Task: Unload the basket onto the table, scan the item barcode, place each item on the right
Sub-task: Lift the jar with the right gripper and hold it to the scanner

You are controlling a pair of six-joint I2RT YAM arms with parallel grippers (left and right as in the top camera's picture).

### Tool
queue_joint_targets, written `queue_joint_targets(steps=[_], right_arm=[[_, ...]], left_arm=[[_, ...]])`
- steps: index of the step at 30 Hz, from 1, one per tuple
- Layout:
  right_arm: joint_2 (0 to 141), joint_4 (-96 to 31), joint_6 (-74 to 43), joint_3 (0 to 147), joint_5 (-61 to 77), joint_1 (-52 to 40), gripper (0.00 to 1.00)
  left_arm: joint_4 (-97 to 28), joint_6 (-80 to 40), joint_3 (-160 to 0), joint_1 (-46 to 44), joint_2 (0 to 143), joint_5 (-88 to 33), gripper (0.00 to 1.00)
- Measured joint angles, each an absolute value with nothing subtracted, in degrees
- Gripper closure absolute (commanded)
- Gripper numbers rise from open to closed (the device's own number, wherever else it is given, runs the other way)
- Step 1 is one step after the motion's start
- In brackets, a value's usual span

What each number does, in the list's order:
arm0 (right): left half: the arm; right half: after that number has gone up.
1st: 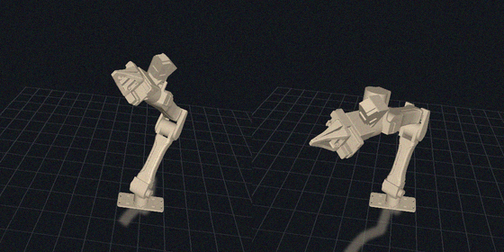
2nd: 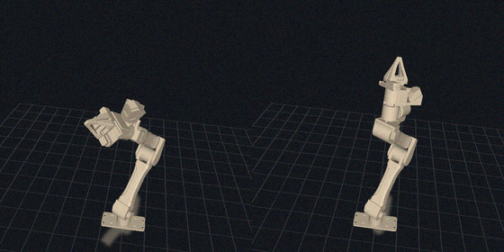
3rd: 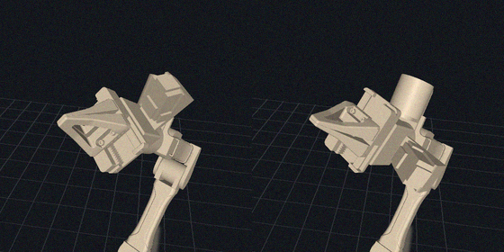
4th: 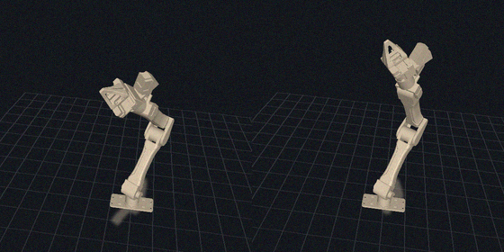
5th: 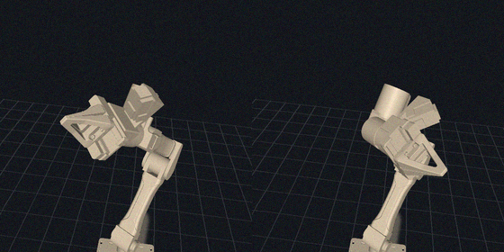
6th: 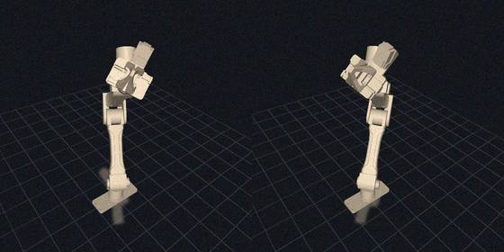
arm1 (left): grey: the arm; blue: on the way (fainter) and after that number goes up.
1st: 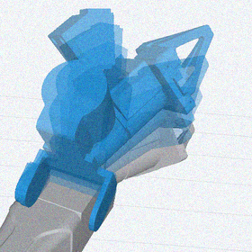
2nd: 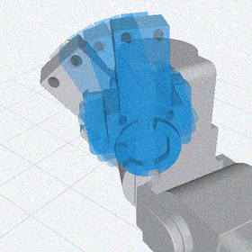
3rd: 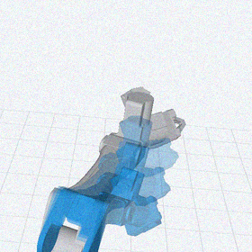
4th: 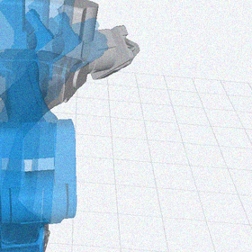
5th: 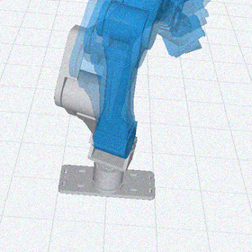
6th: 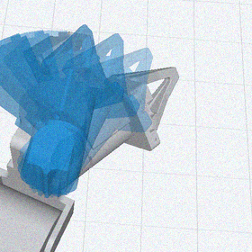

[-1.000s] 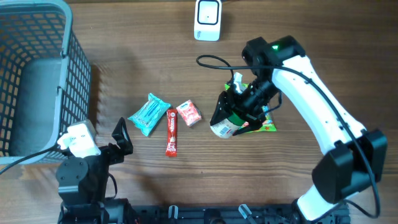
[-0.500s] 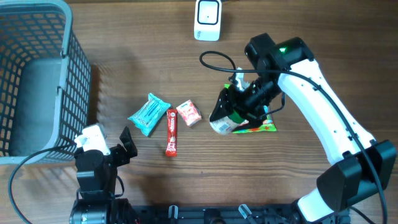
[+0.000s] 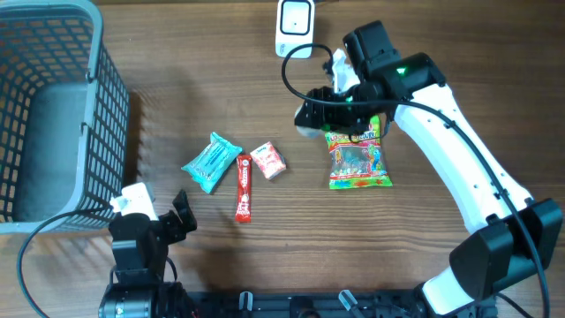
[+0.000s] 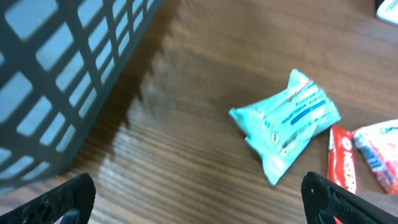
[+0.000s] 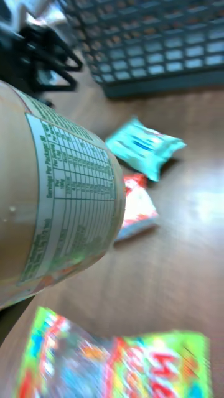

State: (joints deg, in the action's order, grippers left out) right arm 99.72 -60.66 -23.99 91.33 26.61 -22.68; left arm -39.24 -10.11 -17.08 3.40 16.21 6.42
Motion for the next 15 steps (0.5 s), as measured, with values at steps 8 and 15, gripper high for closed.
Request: queue_joint_targets(steps=[8, 15], right_arm=[[99.72, -40.56, -22.11, 91.33, 14.66, -22.68, 0.44], [99.90, -24.08, -21.74, 91.33, -0.01, -22.68, 0.41]], left_arm=[[-41.69, -10.11, -17.08, 3.40, 16.21, 6.39, 0.00], [-41.71, -10.11, -17.08, 3.40, 16.21, 6.39, 0.00]])
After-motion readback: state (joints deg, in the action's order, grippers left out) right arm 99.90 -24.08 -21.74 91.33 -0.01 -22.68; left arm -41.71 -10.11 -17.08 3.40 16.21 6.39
